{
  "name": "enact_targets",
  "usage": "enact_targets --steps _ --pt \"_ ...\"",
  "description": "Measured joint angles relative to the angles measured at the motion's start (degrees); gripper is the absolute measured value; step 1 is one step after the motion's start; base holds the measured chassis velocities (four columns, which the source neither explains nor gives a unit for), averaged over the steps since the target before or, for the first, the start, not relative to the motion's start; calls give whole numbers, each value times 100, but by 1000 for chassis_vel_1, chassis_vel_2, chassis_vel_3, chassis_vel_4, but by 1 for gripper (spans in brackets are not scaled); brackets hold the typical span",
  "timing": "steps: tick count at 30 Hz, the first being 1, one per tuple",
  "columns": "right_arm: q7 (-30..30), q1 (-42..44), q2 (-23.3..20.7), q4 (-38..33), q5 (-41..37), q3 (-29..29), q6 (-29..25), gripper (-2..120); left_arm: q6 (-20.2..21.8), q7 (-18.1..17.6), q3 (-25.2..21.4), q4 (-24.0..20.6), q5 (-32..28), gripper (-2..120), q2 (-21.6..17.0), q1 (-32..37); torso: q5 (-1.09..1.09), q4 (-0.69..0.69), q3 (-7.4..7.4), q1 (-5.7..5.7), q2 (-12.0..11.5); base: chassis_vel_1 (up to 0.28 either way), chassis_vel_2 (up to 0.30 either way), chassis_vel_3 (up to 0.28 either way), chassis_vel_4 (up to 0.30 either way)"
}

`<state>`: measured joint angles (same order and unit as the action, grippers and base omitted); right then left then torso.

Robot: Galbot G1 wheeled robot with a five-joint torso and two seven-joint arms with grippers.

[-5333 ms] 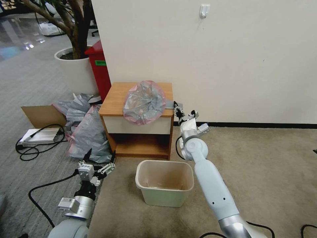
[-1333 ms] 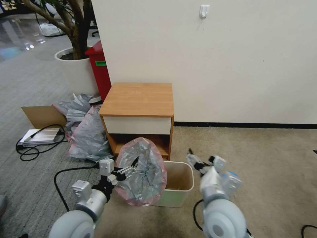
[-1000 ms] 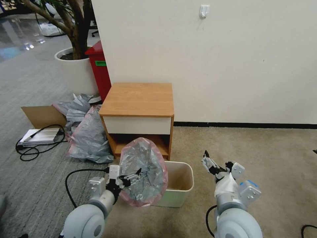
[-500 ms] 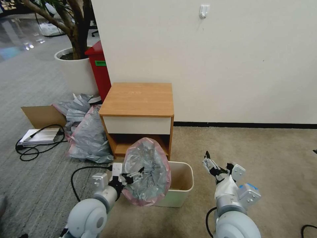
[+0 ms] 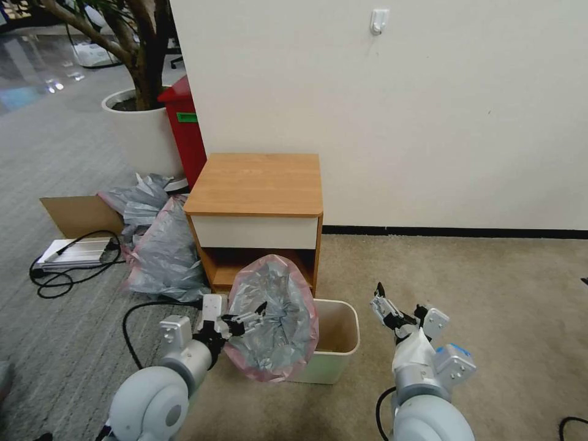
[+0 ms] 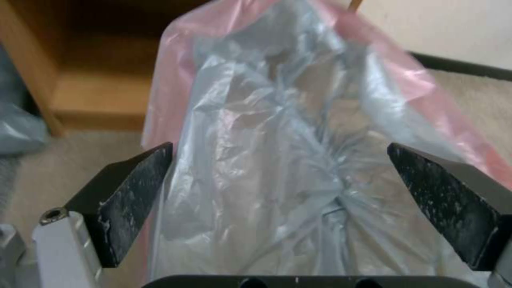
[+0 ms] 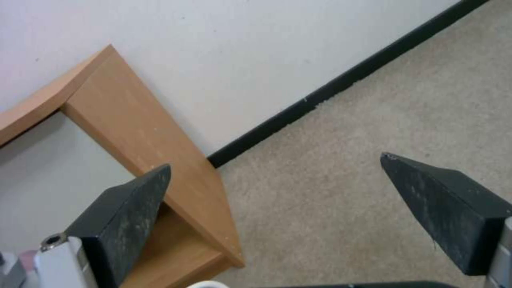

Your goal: Pick up the garbage bag from the table and place it over the trash can.

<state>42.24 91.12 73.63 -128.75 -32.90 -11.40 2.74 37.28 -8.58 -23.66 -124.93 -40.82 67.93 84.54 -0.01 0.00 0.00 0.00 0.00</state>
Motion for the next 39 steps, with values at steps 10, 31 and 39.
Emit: enact_targets --steps 10,31,39 --pt "-70 241 -26 2 42 -164 -134 100 394 20 146 650 -11 100 41 -538 0 0 0 0 0 0 0 0 0" --pt "-72 429 -20 -115 142 -294 -235 100 497 203 578 1341 668 41 259 -885 1 0 0 0 0 0 0 0 0" --pt "-71 396 -15 -117 173 -237 -237 100 475 191 525 1340 681 19 322 -762 2 1 -1 1 0 0 0 0 0"
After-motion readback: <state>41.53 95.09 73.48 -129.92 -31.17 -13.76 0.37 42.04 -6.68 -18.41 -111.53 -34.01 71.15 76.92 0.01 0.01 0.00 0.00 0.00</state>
